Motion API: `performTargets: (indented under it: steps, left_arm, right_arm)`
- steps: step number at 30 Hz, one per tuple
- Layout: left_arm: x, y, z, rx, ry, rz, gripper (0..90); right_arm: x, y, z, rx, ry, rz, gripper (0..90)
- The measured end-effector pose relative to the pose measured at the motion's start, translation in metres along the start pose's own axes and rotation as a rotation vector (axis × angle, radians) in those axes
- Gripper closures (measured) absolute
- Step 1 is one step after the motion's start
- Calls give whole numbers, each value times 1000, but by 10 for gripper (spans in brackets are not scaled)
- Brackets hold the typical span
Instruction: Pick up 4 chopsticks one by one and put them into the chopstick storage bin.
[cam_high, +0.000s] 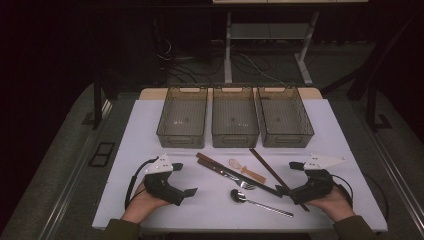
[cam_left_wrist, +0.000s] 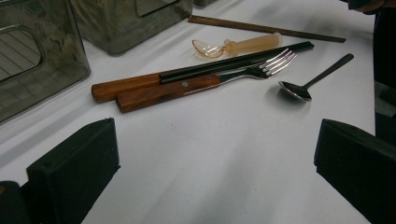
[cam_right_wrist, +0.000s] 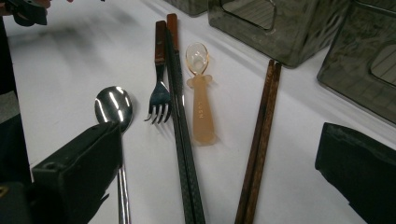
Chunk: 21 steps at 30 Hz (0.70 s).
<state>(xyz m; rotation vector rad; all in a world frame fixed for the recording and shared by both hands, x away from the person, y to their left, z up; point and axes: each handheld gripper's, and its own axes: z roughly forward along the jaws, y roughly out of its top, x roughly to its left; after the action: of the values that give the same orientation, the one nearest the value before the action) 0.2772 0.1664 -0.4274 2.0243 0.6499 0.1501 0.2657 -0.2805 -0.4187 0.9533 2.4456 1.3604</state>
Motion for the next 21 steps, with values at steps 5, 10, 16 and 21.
performTargets:
  steps: [5, 10, 16, 21]
  left_arm:
    - [-2, 0, -1, 1, 0, 6, 0]
    - [-2, 0, -1, -2, 1, -2, 0]
    - [-1, -1, 0, 0, 0, -1, 0]
    - [-2, 0, 0, 3, -3, 1, 0]
  right_arm:
    - [3, 2, 3, 14, -4, -1, 40]
    - [1, 6, 10, 45, 4, 10, 75]
    - [-3, 6, 13, 57, -3, 22, 148]
    - [-5, 7, 15, 76, -21, 29, 203]
